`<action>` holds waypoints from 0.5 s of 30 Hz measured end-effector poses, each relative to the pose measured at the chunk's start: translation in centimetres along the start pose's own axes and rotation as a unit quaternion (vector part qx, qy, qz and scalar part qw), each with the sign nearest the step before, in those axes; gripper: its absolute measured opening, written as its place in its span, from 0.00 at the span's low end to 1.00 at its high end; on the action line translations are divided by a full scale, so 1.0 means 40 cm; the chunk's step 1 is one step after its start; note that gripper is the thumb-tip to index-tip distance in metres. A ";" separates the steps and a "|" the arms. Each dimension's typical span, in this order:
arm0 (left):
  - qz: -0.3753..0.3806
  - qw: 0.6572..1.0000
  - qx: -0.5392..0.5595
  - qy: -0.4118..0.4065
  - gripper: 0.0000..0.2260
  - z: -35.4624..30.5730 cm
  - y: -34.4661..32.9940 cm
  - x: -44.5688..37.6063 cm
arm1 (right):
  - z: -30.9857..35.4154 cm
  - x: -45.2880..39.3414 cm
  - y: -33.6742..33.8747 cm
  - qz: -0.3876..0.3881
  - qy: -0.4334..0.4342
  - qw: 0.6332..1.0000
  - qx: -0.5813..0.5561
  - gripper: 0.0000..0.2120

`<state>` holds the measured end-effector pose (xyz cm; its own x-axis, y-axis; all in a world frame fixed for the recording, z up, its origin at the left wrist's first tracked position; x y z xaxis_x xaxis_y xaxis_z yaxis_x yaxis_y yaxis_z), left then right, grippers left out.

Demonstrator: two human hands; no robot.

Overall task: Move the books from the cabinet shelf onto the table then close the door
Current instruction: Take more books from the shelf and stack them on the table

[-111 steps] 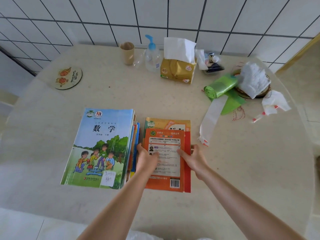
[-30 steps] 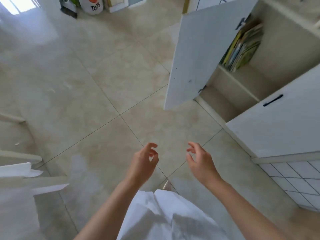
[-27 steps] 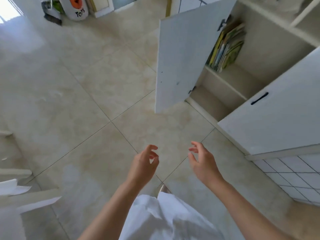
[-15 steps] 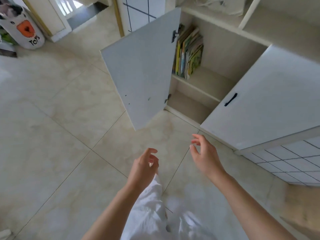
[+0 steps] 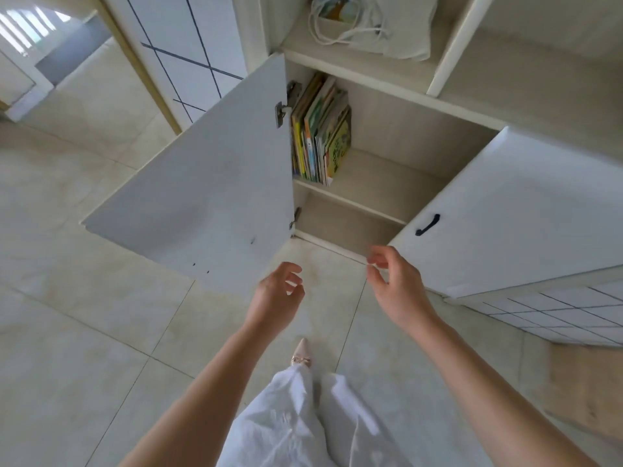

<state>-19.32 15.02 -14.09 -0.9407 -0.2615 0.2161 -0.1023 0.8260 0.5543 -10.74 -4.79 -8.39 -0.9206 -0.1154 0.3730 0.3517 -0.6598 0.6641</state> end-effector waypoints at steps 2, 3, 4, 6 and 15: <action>0.003 1.000 -0.005 0.003 0.12 -0.008 -0.007 -0.077 | 0.012 -0.062 0.007 0.007 -0.006 1.000 -0.005 0.14; 0.004 1.000 -0.005 0.003 0.12 -0.014 -0.010 -0.112 | 0.019 -0.093 0.011 0.012 -0.008 1.000 -0.004 0.14; 0.006 1.000 -0.001 0.003 0.12 -0.020 -0.017 -0.149 | 0.025 -0.128 0.014 0.018 -0.011 1.000 -0.001 0.15; 0.006 1.000 0.013 0.002 0.12 -0.029 -0.030 -0.220 | 0.036 -0.197 0.019 0.034 -0.011 0.999 0.003 0.15; -0.052 0.997 0.052 0.022 0.13 -0.028 -0.097 -0.514 | 0.071 -0.523 -0.003 0.094 -0.012 0.995 0.004 0.15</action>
<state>0.78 16.63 -19.81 -0.9082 -0.3688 0.1979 -0.2342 0.8397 0.4900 8.96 -0.19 -14.41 -0.8341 -0.2190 0.5063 0.5191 -0.6221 0.5861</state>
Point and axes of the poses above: each hand's wrist, its own x-axis away from the middle knuckle, its own y-axis out of the back of the hand, z = x × y, the point moved 8 cm from there along -x, towards the middle knuckle, and after that the axes turned 12 degrees about -y, right-handed, at the moved point
